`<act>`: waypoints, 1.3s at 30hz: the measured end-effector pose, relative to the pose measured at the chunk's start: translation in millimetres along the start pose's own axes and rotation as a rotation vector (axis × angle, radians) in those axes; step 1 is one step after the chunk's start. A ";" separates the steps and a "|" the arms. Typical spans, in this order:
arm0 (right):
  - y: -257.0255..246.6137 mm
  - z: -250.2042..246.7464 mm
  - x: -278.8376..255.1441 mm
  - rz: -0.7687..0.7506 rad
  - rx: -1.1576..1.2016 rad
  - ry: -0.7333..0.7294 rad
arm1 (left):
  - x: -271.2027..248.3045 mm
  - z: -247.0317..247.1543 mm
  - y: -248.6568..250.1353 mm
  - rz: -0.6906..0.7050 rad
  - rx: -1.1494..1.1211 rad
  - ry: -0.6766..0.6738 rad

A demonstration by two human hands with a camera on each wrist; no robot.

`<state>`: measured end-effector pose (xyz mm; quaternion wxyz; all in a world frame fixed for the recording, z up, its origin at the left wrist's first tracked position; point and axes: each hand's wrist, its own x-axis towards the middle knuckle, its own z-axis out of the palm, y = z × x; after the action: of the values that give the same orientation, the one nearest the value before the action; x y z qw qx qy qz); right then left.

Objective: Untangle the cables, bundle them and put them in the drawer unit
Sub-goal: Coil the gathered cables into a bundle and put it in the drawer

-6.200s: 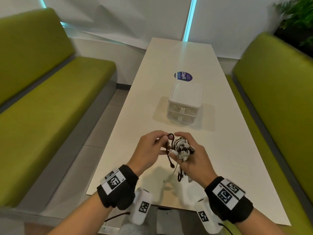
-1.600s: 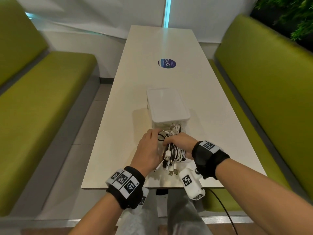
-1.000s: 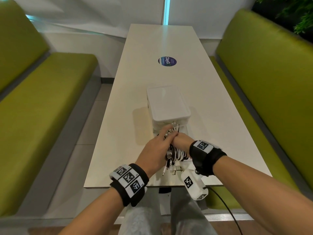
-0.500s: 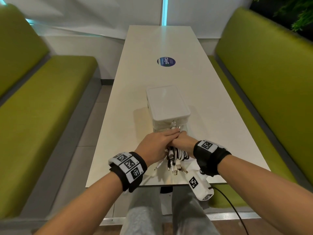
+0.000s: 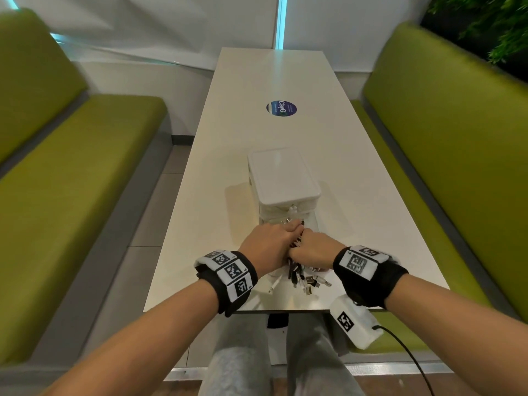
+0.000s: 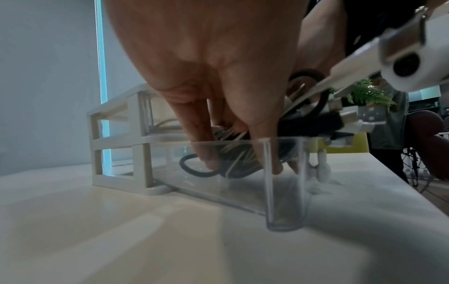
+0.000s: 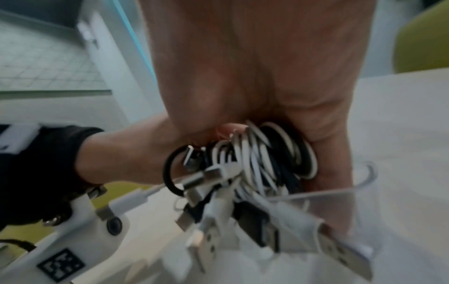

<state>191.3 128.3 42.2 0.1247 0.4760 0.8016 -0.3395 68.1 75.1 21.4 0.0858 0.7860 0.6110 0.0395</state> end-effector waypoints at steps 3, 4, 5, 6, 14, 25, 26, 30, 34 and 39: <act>-0.5 0.8 1.0 0.022 -0.019 0.007 | 0.7 3.7 2.8 -0.021 -0.072 0.002; -1.2 0.9 0.1 0.024 -0.002 0.018 | 0.1 5.5 2.6 -0.017 -0.120 -0.009; -1.8 0.3 -1.2 0.015 0.008 0.032 | -0.1 7.4 1.5 -0.011 -0.155 -0.021; -2.9 -0.2 -3.3 0.016 0.023 0.038 | -1.0 8.6 0.8 -0.008 -0.175 -0.032; 6.9 -0.1 -6.0 0.100 0.574 0.076 | -12.0 12.6 2.5 0.049 -0.244 -0.005; 10.5 7.4 3.6 0.041 0.863 -0.013 | -20.3 16.3 10.7 -0.030 -0.238 0.089; 11.1 7.0 4.2 0.034 0.862 -0.038 | -20.2 16.7 11.5 -0.034 -0.224 0.099; 11.0 7.1 4.6 0.048 0.883 -0.076 | -19.4 19.0 10.8 -0.050 -0.194 0.114; 11.4 4.3 4.8 0.061 0.868 -0.137 | -15.5 22.9 5.5 -0.041 -0.164 0.110; 7.8 5.1 6.8 0.097 0.853 -0.087 | -9.0 21.6 -0.1 -0.070 -0.123 0.067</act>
<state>193.8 132.0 31.5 -0.0340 0.5073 0.5602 -0.6540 69.3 64.5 0.6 0.1146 0.7556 0.6371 0.1003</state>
